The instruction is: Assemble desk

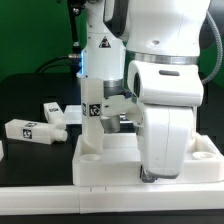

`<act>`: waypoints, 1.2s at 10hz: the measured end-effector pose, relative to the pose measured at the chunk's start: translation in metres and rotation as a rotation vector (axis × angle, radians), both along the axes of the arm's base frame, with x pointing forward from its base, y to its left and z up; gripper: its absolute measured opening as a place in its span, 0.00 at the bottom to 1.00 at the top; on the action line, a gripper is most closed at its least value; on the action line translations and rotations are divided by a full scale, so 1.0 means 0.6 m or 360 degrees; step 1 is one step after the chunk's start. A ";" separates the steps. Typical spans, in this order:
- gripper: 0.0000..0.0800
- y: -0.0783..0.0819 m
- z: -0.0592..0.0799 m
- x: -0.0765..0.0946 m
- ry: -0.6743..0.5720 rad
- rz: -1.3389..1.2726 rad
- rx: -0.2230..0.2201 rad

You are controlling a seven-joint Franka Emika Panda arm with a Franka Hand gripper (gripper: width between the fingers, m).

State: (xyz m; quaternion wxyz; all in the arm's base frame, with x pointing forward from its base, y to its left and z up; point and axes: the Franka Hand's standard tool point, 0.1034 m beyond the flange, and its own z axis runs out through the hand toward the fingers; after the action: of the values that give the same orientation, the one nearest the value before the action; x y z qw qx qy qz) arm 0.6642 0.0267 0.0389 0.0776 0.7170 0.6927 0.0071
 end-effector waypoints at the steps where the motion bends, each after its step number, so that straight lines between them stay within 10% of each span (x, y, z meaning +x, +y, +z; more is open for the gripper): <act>1: 0.06 -0.001 -0.001 -0.001 -0.0024 0.0005 0.0005; 12: 0.06 -0.005 -0.024 -0.029 0.0087 -0.0051 -0.0015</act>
Offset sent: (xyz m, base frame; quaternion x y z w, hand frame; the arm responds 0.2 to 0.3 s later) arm -0.0228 0.0063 -0.0024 0.0235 -0.0128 -0.0079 0.9996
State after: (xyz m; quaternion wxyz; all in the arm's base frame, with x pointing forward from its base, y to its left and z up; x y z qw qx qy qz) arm 0.6470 0.0238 0.0247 0.0622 0.7276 0.6829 -0.0171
